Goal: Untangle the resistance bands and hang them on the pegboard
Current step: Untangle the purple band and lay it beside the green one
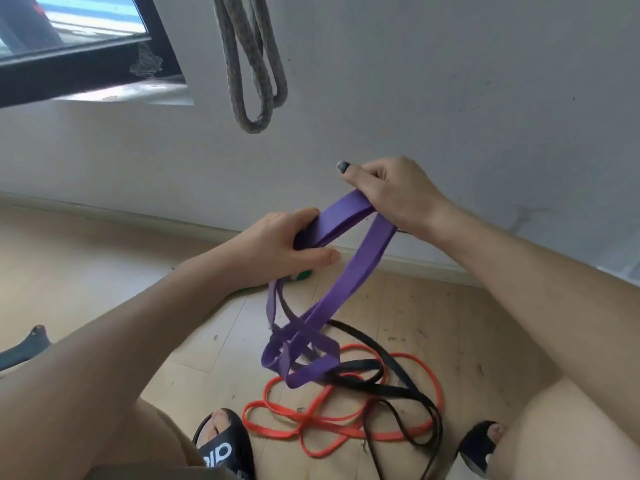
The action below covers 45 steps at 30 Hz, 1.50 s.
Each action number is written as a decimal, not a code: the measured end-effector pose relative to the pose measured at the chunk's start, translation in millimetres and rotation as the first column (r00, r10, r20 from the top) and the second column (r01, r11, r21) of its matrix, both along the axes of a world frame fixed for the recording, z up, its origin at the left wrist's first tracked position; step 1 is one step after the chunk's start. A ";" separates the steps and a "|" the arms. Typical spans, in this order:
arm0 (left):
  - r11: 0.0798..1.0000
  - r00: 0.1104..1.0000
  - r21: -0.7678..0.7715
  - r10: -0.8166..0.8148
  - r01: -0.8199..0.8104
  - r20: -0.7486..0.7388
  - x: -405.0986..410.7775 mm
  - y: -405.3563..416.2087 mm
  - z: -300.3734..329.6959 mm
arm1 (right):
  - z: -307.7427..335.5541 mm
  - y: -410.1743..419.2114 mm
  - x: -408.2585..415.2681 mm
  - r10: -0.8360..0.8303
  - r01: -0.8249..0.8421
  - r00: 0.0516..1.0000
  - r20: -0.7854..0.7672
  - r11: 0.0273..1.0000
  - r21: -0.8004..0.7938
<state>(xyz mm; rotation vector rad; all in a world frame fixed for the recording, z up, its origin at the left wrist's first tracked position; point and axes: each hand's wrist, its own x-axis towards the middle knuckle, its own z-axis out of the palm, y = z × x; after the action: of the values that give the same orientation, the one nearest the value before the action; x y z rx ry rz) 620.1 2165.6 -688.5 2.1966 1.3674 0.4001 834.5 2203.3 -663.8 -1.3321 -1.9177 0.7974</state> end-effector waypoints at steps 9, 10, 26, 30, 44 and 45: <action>1.000 0.997 0.014 0.004 -0.005 0.077 -22.8 -0.1 7.5 | 9.7 0.3 3.9 0.037 -0.026 0.971 -0.234 0.998 0.049; 1.000 0.996 0.010 0.007 -0.008 0.084 -26.5 0.7 8.0 | 10.9 -0.6 2.3 0.067 -0.057 0.971 -0.232 0.997 0.047; 0.985 0.956 -0.170 0.041 0.009 0.291 9.9 2.0 -4.1 | 20.1 -19.2 -15.9 0.155 -0.169 0.938 -0.309 0.985 -0.019; 0.991 0.976 -0.109 -0.049 0.074 0.211 17.1 0.0 -4.6 | 22.7 -24.5 -15.4 0.165 -0.185 0.918 -0.360 0.983 -0.020; 0.994 0.979 -0.074 -0.061 0.077 0.196 15.2 -3.3 -1.3 | 23.4 -29.4 -23.5 0.100 -0.169 0.868 -0.487 0.981 -0.100; 0.994 0.972 -0.059 -0.072 0.087 0.224 18.8 -4.8 -1.8 | 22.4 -30.1 -24.8 0.084 -0.163 0.859 -0.506 0.980 -0.114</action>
<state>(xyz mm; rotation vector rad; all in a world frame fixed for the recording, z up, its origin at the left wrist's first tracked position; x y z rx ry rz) 638.8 2160.8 -690.3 2.0727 1.1531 0.5429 809.8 2173.2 -641.4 -0.9632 -1.5558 1.2422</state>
